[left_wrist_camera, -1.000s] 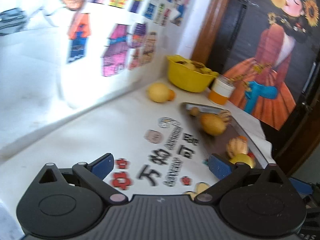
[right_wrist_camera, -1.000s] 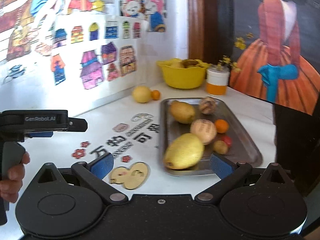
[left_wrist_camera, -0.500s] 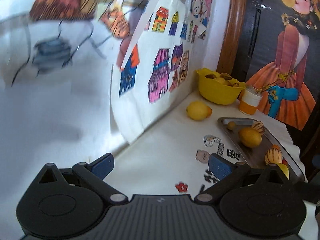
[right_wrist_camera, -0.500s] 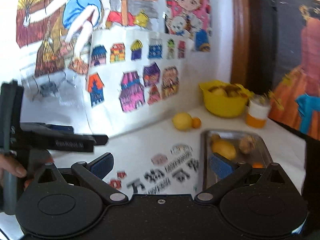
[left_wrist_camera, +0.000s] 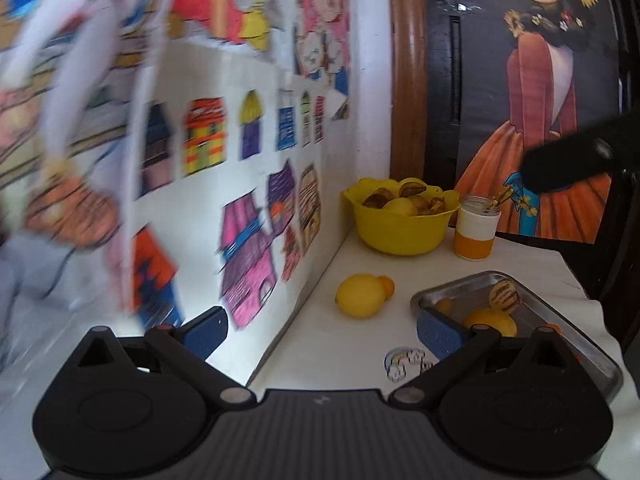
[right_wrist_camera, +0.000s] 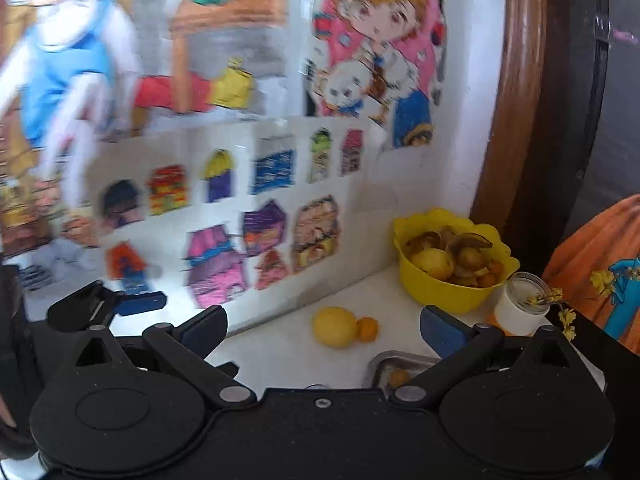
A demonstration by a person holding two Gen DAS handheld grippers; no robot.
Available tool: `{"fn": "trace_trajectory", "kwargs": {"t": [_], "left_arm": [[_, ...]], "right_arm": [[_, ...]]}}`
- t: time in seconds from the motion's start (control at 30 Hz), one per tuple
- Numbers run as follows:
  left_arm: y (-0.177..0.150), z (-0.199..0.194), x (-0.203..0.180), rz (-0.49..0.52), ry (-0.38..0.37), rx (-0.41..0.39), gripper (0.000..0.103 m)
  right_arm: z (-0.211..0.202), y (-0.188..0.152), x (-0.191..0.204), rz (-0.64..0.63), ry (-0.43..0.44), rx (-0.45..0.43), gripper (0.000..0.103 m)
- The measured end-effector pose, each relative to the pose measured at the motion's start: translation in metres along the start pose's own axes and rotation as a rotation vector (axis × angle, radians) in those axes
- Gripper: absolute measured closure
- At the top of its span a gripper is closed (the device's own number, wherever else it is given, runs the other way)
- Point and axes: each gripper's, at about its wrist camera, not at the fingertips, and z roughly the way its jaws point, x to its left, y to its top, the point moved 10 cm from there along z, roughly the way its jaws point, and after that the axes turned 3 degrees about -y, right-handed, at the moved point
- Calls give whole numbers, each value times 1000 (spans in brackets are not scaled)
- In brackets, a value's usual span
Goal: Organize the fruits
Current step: 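Withdraw both open tools from the tray toward the lemon and orange, then grasp the small mandarin orange with the right tool while the left tool grasps the lemon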
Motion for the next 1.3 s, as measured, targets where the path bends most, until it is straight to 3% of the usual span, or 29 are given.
{"fn": "trace_trajectory", "kwargs": {"t": [0.23,0.5,0.73,0.9,1.3], "left_arm": [[2,60,-18,39,-22,27,0],[-9,129,-29,76,-32,54,0],[-21,184,-31,113,-18,99,1],[-27,207,-35,128,-36,116,2],[-32,227,-37,152,-65,141,25]], "right_arm": [[80,-8,-46,116,-12,97,1],[167,-32,-78,289,16,182,25],[222,-47,-91,367,5,238,44],[248,-60,-93,466,55,283,51],[268,-69,-84,534,127,313,66]]}}
